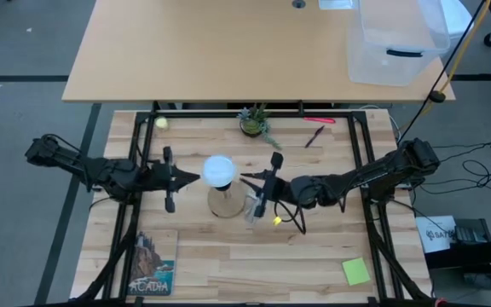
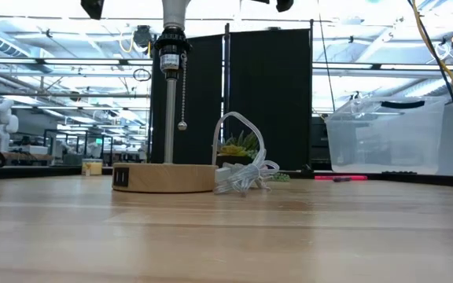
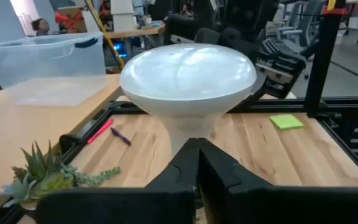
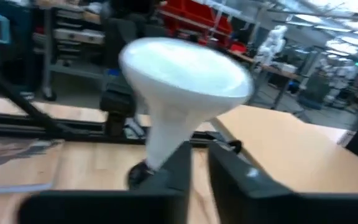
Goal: Screw lightbulb
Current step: Insert the lightbulb into the lamp
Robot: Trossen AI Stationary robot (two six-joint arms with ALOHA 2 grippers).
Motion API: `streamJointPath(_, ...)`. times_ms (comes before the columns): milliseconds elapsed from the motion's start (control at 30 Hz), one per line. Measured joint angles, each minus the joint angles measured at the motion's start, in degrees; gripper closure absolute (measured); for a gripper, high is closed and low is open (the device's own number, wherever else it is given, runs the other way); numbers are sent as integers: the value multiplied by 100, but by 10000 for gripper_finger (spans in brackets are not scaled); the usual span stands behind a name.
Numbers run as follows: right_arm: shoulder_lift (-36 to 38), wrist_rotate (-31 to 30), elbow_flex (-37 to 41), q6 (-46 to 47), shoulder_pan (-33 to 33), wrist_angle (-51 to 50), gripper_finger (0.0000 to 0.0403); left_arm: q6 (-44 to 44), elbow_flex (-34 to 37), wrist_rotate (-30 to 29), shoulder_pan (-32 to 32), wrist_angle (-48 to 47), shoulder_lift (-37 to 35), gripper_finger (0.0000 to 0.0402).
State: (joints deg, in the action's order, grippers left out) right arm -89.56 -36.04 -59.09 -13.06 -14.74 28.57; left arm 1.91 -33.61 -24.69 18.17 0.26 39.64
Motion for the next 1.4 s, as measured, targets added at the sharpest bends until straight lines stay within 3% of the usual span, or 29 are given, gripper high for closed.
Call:
streamJointPath(67,0,-177,0,-60,8,41,394,12,0,-6,43,74,0,399)
streamJointPath(333,-3,-305,-10,-491,17,690,401,146,0,-87,269,439,-2,400)
streamJointPath(1400,-106,62,-332,-241,113,244,403,52,-2,-125,-233,668,116,401)
